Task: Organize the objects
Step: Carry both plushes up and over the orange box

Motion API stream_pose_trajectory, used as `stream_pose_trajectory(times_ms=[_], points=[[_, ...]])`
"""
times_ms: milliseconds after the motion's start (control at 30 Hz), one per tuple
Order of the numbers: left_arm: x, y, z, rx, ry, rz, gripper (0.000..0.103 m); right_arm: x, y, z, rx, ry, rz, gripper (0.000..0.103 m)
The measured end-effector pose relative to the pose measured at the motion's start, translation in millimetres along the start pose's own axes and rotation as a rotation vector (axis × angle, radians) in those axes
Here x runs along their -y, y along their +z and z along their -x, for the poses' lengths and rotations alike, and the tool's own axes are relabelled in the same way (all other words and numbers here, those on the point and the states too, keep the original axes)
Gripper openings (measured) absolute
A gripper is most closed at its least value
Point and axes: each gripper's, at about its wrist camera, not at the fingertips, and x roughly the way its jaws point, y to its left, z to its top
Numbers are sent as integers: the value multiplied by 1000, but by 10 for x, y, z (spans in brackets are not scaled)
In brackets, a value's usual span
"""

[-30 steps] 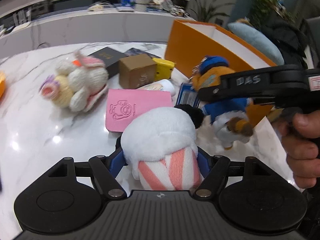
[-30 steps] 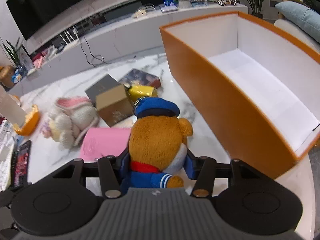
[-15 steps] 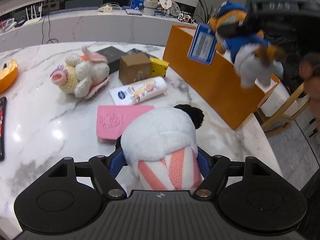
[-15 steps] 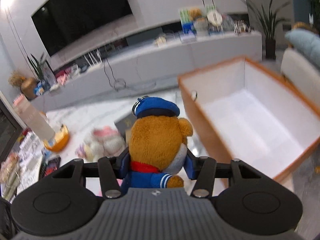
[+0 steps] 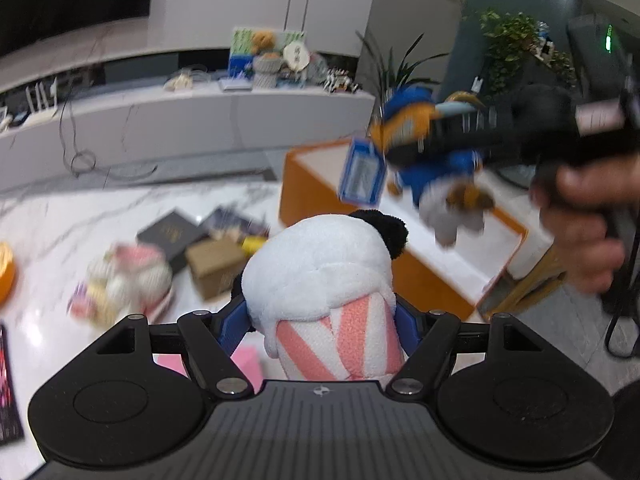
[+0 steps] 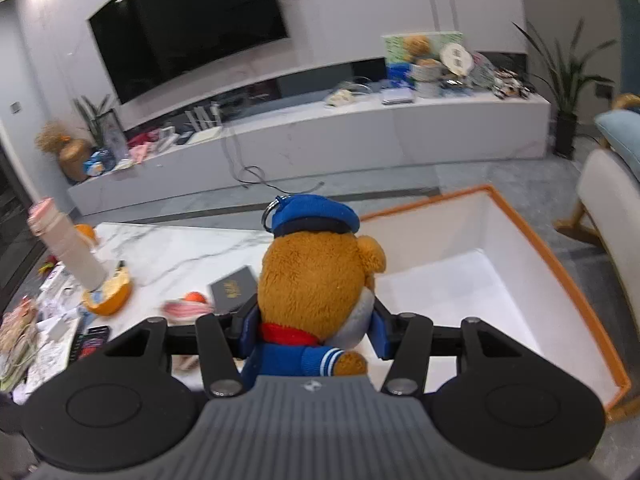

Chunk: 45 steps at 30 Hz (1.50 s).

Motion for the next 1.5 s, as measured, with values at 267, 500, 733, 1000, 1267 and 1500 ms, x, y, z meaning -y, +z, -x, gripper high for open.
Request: stream_pose_trajectory(times_ms=[267,500,733,1000,1267,1500], points=[[315,475,-202,74,-43,-17,85,521,-17,-2,18,-109,-63,55],[548,714,-458,113,-131,51,85,1092,2,-39,34,-176,-242,55],[696,706,-763,73,-133,61,85,1245,65,-32,59,-192,-310,56],[836,560,-1049,-1,-85,21,85,1221,85,-81,52,-223,-280,56],[1249,424,-1337,-42,3,-208,85,1152,-29,-235,-56,-322,-123,56],[1351,266,-1542,-151,36,-320,85,1172,-171,-491,-194,-352,-54,56]])
